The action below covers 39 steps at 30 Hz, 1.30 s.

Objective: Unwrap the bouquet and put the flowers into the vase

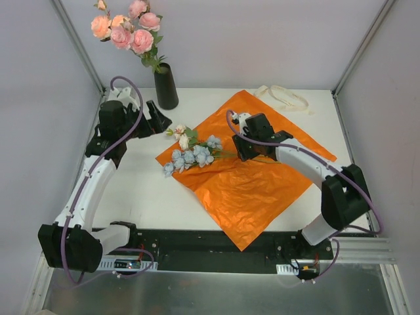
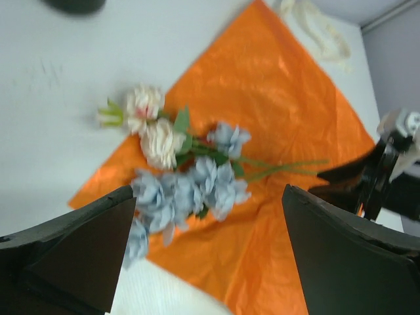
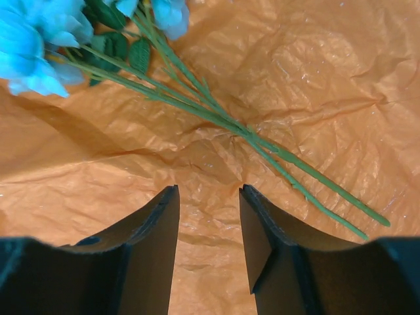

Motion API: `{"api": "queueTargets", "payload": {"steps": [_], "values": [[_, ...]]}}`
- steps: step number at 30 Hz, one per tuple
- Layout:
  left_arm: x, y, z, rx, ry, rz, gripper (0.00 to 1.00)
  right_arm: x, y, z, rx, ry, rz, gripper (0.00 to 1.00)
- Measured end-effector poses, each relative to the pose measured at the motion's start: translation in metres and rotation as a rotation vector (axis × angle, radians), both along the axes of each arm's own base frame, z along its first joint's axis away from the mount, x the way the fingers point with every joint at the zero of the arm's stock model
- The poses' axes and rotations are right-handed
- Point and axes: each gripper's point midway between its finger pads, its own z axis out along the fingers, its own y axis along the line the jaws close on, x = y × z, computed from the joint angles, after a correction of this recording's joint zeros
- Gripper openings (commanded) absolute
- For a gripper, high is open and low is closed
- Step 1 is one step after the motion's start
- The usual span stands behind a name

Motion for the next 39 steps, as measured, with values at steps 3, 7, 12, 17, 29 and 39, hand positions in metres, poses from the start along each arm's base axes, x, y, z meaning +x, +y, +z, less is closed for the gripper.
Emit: {"api": "queueTargets", "payload": {"steps": [3, 7, 12, 17, 29, 39], "values": [[-0.025, -0.005, -0.040, -0.024, 0.121, -0.029, 0.99, 0.007, -0.003, -0.019, -0.058, 0.045, 0.029, 0.47], [-0.051, -0.008, -0.078, -0.031, 0.250, -0.063, 0.99, 0.013, -0.013, -0.033, -0.114, 0.070, 0.093, 0.47], [-0.069, -0.004, -0.099, 0.008, 0.320, -0.075, 0.99, 0.017, -0.025, -0.040, -0.145, 0.089, 0.188, 0.46], [-0.076, -0.005, -0.095, 0.006, 0.314, -0.082, 0.99, 0.029, -0.033, -0.051, -0.159, 0.101, 0.232, 0.44], [-0.072, -0.013, -0.086, -0.045, 0.339, -0.103, 0.99, 0.038, -0.051, -0.094, -0.172, 0.203, 0.259, 0.41], [-0.066, -0.016, -0.071, -0.089, 0.335, -0.087, 0.99, 0.043, -0.047, -0.095, -0.172, 0.170, 0.293, 0.25]]}}
